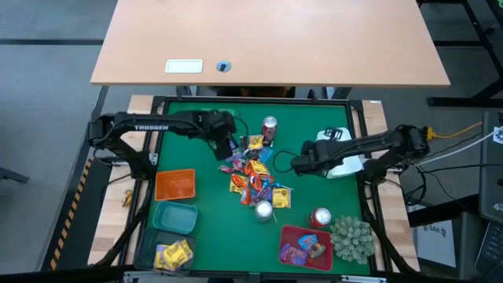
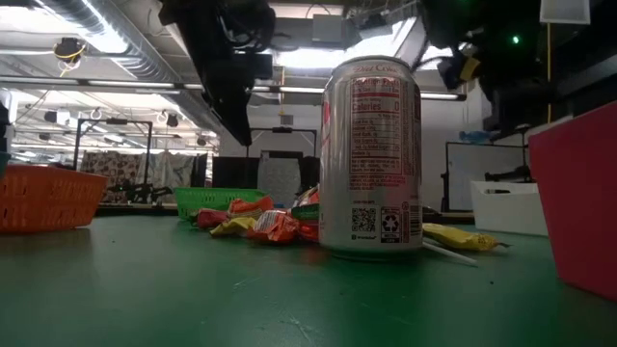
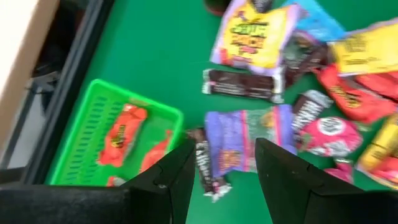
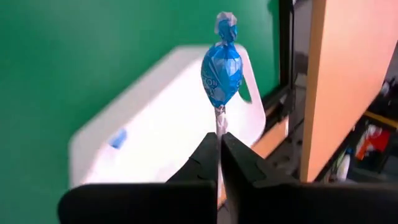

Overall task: Sort candy
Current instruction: Put the blue lollipop candy into the white bin, then put the orange chocolate into the green bin

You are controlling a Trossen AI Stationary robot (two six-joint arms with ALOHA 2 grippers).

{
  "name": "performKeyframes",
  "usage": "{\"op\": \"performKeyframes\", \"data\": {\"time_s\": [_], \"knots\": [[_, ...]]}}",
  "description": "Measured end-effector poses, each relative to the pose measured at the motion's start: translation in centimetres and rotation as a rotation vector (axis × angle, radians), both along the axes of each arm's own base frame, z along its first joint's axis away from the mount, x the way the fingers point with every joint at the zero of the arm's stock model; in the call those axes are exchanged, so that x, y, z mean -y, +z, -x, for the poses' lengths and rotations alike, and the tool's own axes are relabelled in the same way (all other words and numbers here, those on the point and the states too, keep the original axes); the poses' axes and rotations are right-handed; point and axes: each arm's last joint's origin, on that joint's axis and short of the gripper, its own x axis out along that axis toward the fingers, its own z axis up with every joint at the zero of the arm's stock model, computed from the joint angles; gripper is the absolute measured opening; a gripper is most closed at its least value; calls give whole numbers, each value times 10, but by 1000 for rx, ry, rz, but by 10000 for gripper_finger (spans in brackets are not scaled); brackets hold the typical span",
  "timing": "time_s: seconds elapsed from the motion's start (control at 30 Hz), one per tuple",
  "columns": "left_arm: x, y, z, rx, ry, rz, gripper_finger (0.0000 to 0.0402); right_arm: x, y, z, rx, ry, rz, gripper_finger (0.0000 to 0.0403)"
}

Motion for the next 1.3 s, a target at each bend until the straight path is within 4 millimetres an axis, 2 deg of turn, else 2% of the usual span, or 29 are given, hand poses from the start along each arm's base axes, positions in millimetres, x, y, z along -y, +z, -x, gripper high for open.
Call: {"op": "performKeyframes", "data": {"time_s": [0.2, 0.33, 0.57, 0.83, 0.93, 1.03, 1.17, 1.3], "knots": [[15, 0, -4, 17, -83, 72, 155, 20, -14, 30, -58, -86, 3, 5], [24, -1, -6, 18, -109, 77, 155, 28, -25, 43, -113, -128, -5, 5], [42, -1, -9, 21, -144, 90, 155, 33, -40, 53, -167, -161, -9, 5], [68, -1, -11, 26, -234, 133, 155, 32, -42, 53, -159, -161, -15, 8], [79, -1, -11, 15, -307, 125, 155, 32, -42, 53, -158, -166, -26, 31], [91, -5, -14, -8, -397, 101, 155, 32, -42, 53, -156, -166, -27, 70], [104, -16, -23, -25, -489, 74, 155, 32, -42, 52, -156, -166, -28, 120], [112, -31, -32, -55, -560, 51, 155, 32, -42, 52, -154, -167, -29, 149]]}}
